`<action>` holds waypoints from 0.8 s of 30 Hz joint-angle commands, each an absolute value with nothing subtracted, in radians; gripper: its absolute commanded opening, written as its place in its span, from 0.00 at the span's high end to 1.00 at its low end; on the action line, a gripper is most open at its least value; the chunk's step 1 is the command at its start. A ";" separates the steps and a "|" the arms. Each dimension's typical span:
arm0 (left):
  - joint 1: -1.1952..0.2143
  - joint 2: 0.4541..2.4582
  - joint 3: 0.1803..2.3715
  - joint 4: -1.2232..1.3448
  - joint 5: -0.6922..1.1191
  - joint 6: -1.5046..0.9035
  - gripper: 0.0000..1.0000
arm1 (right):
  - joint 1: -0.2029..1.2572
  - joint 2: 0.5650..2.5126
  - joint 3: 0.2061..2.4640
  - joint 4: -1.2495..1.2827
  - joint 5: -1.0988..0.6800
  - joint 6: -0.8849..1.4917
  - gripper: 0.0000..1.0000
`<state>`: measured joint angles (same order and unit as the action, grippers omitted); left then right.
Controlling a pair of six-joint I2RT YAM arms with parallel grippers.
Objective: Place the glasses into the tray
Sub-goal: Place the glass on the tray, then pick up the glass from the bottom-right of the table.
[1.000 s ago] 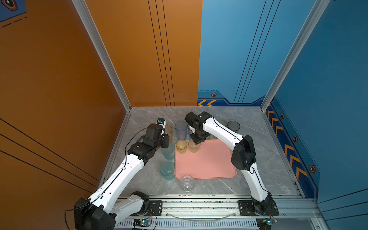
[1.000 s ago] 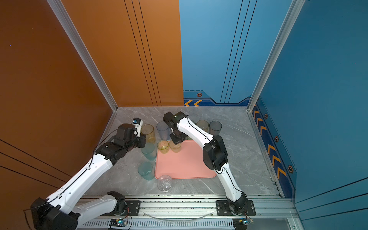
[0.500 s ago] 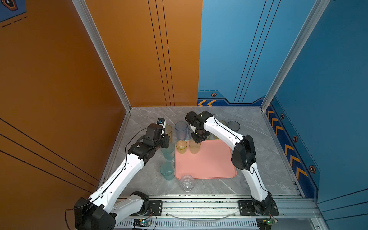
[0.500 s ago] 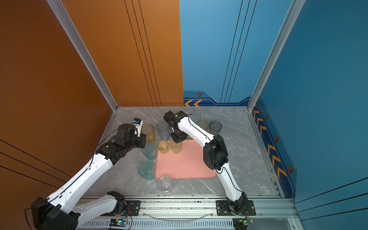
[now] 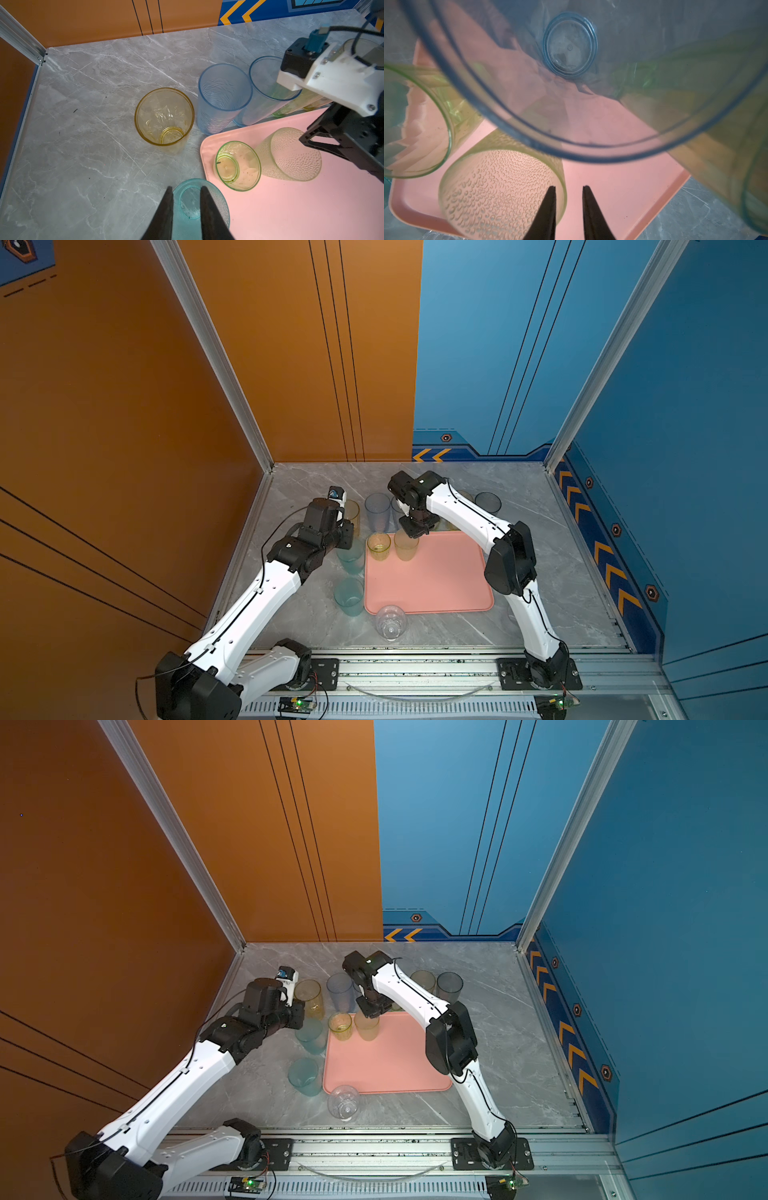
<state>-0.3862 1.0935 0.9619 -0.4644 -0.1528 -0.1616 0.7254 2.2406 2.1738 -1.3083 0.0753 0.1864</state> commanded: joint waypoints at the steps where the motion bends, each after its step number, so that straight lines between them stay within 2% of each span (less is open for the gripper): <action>1: -0.391 1.095 0.962 -0.487 -0.159 -0.146 0.76 | 0.724 2.135 2.125 -1.294 0.059 0.191 0.78; 8: -0.406 1.094 0.971 -0.501 -0.168 -0.140 0.76 | 0.726 1.925 1.934 -1.188 -0.005 0.214 0.77; 14: -0.460 1.105 0.996 -0.517 -0.178 -0.115 0.76 | 0.708 1.671 1.694 -1.185 0.076 0.269 0.76; 18: -0.548 1.140 1.022 -0.517 -0.150 -0.085 0.77 | 0.605 1.473 1.502 -1.166 0.115 0.342 0.74; 24: -0.765 1.273 1.224 -0.599 -0.108 -0.032 0.76 | 0.371 1.270 1.311 -1.086 0.067 0.392 0.69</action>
